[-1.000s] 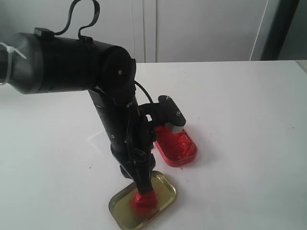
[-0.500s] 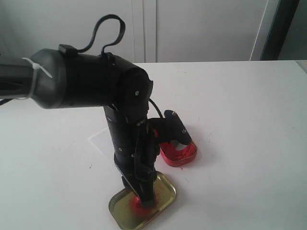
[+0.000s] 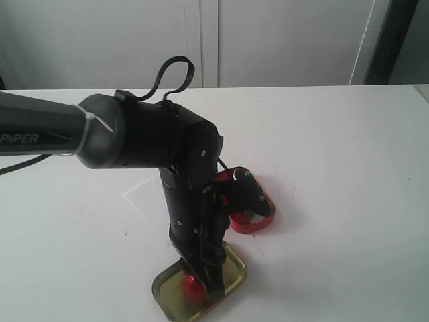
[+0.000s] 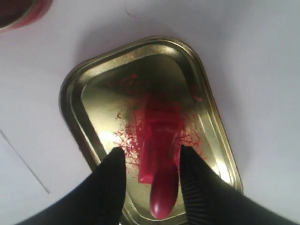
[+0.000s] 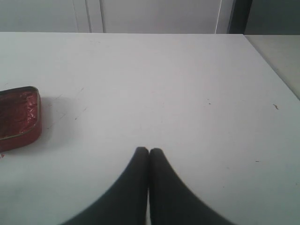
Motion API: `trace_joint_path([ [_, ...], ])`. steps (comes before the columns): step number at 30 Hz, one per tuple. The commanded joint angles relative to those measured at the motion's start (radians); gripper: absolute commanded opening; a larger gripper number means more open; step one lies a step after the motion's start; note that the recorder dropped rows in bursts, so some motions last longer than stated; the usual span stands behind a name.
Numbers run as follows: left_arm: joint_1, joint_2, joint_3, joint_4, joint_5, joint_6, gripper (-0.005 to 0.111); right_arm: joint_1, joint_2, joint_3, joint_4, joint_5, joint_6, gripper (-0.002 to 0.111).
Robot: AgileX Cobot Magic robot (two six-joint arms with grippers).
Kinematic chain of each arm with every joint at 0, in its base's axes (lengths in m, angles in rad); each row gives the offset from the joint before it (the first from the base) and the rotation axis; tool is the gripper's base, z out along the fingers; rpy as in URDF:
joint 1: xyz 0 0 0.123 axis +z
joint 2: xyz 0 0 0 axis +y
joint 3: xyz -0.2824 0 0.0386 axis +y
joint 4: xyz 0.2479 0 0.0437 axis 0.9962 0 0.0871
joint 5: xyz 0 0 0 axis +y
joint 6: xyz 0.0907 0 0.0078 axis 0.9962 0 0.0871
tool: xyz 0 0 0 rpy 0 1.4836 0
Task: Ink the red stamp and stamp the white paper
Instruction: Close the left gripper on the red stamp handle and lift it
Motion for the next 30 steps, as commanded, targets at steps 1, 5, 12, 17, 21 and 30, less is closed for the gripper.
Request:
trace_joint_path([
  [1,-0.005,0.026,-0.005,-0.011,0.017,-0.009,0.044,0.001,-0.004,0.004,-0.006,-0.014,0.0,0.0],
  [5,-0.005,0.029,-0.005,-0.005,0.017,-0.005,0.037,0.001,-0.004,0.004,-0.006,-0.014,0.0,0.0],
  [12,-0.005,0.029,-0.005,-0.005,0.017,-0.005,0.0,0.001,-0.004,0.004,-0.006,-0.014,0.0,0.0],
  [17,-0.005,0.009,-0.005,-0.001,0.022,-0.005,0.0,0.001,-0.004,0.004,-0.006,-0.014,0.0,0.0],
  [21,-0.005,-0.003,-0.048,0.003,0.123,-0.005,0.0,0.001,-0.004,0.004,-0.006,-0.014,0.0,0.0],
  [30,-0.005,-0.003,-0.169,0.016,0.192,-0.005,0.0,0.001,-0.004,0.004,-0.006,-0.014,0.0,0.0],
])
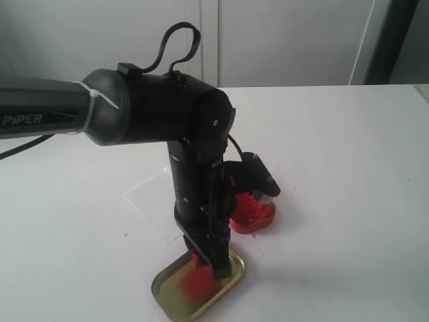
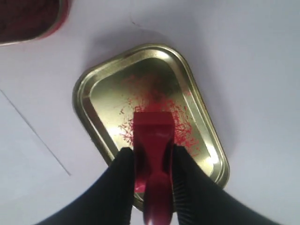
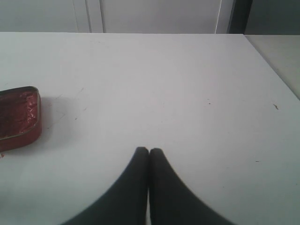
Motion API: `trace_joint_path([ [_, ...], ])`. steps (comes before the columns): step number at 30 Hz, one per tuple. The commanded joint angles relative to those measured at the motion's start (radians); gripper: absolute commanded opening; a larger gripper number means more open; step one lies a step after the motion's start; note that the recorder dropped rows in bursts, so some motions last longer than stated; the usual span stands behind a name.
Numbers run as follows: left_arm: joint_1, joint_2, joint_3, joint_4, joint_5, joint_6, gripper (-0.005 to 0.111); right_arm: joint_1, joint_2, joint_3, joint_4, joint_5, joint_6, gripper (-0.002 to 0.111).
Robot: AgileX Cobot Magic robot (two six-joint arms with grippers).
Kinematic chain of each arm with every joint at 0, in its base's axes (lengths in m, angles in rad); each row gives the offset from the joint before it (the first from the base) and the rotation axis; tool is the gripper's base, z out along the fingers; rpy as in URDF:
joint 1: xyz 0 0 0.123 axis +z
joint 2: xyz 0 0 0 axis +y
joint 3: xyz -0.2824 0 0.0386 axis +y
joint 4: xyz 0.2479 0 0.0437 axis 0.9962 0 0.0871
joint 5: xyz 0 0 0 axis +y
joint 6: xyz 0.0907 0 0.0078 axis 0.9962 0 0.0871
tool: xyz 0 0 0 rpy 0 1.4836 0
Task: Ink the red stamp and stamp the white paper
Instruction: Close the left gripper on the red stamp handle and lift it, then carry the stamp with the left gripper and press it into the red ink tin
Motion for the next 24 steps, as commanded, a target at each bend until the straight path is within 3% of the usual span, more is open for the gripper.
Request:
trace_joint_path([
  [1,-0.005,-0.014,-0.034,0.009,0.03,-0.005,0.0,0.001,-0.004,0.004,-0.006,-0.014,0.0,0.0],
  [13,0.023,-0.009,-0.054,0.031,0.015,-0.001,0.0,0.001,-0.004,0.004,-0.006,-0.014,0.0,0.0],
  [24,0.065,0.025,-0.201,0.024,0.013,-0.001,0.0,0.001,-0.004,0.004,-0.006,-0.014,0.0,0.0],
])
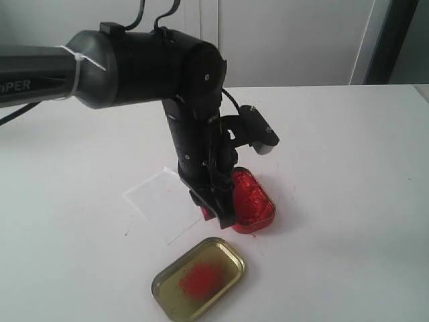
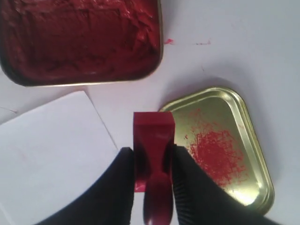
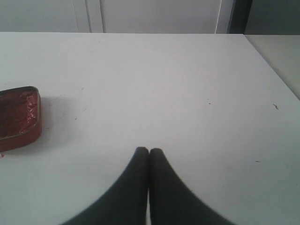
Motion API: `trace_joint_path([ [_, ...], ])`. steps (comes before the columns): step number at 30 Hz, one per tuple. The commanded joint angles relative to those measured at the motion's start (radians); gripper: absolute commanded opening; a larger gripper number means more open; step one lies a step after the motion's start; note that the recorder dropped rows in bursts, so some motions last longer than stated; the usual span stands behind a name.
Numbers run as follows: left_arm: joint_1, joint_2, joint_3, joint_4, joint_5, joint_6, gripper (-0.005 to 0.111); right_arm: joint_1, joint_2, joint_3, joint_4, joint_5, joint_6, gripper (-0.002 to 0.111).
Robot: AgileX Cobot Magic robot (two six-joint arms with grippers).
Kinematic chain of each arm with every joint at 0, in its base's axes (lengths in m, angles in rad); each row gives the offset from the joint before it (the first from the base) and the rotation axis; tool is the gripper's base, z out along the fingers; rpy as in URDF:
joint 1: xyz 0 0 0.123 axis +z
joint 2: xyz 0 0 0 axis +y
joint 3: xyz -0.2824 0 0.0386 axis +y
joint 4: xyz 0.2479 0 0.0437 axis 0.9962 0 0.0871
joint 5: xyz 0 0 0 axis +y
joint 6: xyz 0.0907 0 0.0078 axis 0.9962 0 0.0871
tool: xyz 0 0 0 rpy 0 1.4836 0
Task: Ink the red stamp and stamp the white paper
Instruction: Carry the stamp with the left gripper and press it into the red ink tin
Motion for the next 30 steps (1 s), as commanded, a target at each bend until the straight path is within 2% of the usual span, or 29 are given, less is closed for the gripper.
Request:
trace_joint_path([
  [1,0.008,0.031,-0.076,-0.01,0.017,-0.001,0.0,0.001,-0.004,0.004,-0.006,-0.014,0.0,0.0],
  [13,0.012,0.172,-0.316,0.004,0.061,0.015,0.0,0.001,-0.004,0.004,-0.006,-0.014,0.0,0.0],
  [18,0.058,0.22,-0.404,-0.015,0.103,0.015,0.0,0.001,-0.004,0.004,-0.006,-0.014,0.0,0.0],
  [24,0.134,0.257,-0.48,-0.111,0.16,0.017,0.0,0.001,-0.004,0.004,-0.006,-0.014,0.0,0.0],
  [30,0.154,0.311,-0.543,-0.141,0.188,0.017,0.0,0.001,-0.004,0.004,-0.006,-0.014,0.0,0.0],
])
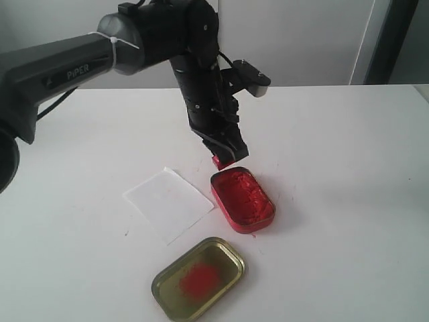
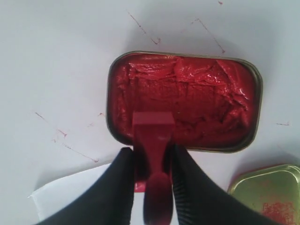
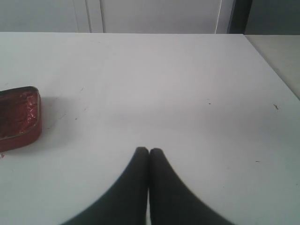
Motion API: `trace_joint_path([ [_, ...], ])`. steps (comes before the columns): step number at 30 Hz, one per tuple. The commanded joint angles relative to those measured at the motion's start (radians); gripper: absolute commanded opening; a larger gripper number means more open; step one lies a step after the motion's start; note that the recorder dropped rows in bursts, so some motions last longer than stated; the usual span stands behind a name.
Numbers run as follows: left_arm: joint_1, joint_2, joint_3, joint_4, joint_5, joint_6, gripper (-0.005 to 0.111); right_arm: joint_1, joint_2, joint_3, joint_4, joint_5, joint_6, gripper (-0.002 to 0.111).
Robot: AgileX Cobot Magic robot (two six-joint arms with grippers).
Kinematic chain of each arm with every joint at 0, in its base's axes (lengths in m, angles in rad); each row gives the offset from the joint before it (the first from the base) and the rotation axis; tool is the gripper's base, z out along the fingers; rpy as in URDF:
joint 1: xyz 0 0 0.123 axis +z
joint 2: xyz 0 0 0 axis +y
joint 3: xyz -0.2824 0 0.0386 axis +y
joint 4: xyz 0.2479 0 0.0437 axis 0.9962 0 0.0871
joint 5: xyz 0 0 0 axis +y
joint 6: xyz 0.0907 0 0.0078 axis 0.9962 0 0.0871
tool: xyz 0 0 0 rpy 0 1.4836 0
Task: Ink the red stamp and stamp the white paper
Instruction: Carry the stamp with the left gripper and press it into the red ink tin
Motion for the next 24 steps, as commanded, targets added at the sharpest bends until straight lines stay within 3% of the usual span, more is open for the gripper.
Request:
trace_joint_path([
  [1,0.004,0.039,-0.048,-0.047,0.03,0.003,0.0,0.001,-0.004,0.004,-0.006,-0.014,0.0,0.0],
  [16,0.004,0.134,-0.098,-0.089,0.005,0.0,0.0,0.001,-0.004,0.004,-0.006,-0.014,0.0,0.0],
  [24,-0.051,0.144,-0.098,0.065,-0.018,0.0,0.0,0.001,-0.004,0.004,-0.006,-0.014,0.0,0.0],
])
